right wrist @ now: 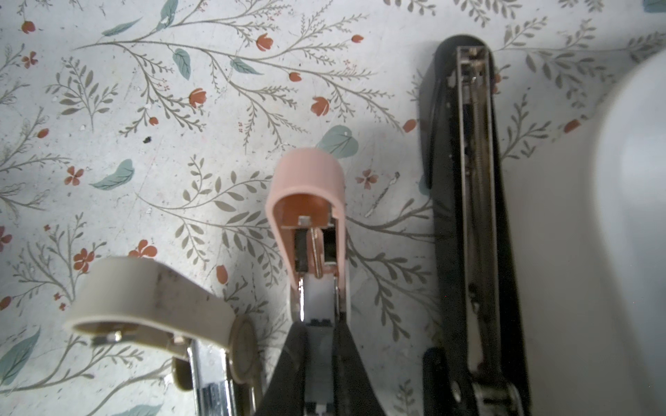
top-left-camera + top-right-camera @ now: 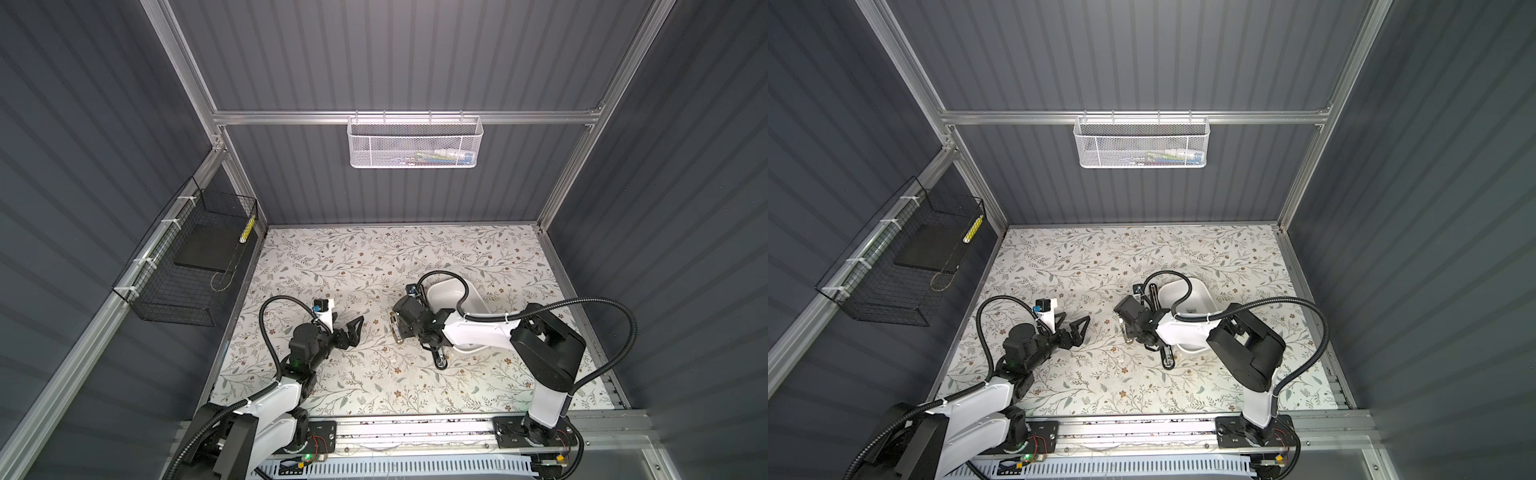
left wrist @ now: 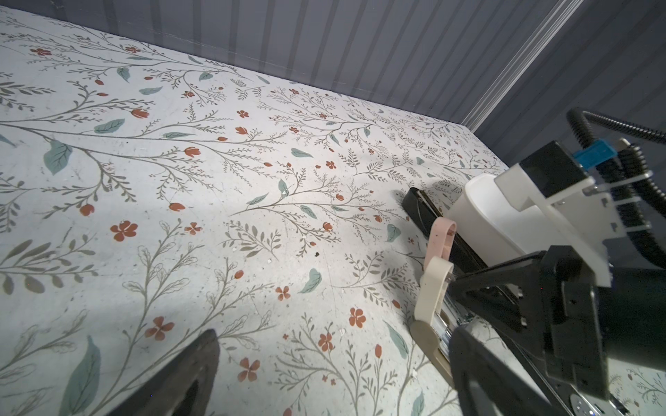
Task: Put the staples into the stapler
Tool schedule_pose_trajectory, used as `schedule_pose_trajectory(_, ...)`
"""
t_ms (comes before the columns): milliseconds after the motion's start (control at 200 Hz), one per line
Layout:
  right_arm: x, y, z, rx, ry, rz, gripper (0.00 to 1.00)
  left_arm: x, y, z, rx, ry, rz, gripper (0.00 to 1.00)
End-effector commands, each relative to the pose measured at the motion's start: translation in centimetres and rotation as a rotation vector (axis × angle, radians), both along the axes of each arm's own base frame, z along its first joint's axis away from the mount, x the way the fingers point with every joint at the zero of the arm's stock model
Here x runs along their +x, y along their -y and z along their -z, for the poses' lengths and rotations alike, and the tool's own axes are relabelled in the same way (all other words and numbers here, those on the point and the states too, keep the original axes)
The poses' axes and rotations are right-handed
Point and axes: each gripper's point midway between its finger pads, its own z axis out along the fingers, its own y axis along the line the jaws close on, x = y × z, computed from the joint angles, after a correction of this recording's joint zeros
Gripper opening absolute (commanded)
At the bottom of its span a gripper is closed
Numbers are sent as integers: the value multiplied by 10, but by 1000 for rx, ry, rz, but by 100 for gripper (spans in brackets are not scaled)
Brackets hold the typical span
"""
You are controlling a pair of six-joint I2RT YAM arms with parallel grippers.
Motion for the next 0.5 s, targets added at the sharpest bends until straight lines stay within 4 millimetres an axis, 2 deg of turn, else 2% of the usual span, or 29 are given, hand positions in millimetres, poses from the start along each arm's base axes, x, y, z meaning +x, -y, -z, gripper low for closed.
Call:
schedule_pose_trajectory(0,-4,3,13,-24,-31,14,0,3,6,-12,-15,33,19,99)
schedule_pose_trajectory(290,-10,10,20,-33,-47,28,0,3,6,-11,-14,32,21,99)
schedule_pose_trajectory(495,-9,11,12,-25,-32,25,0,3,6,-11,-15,31,21,99)
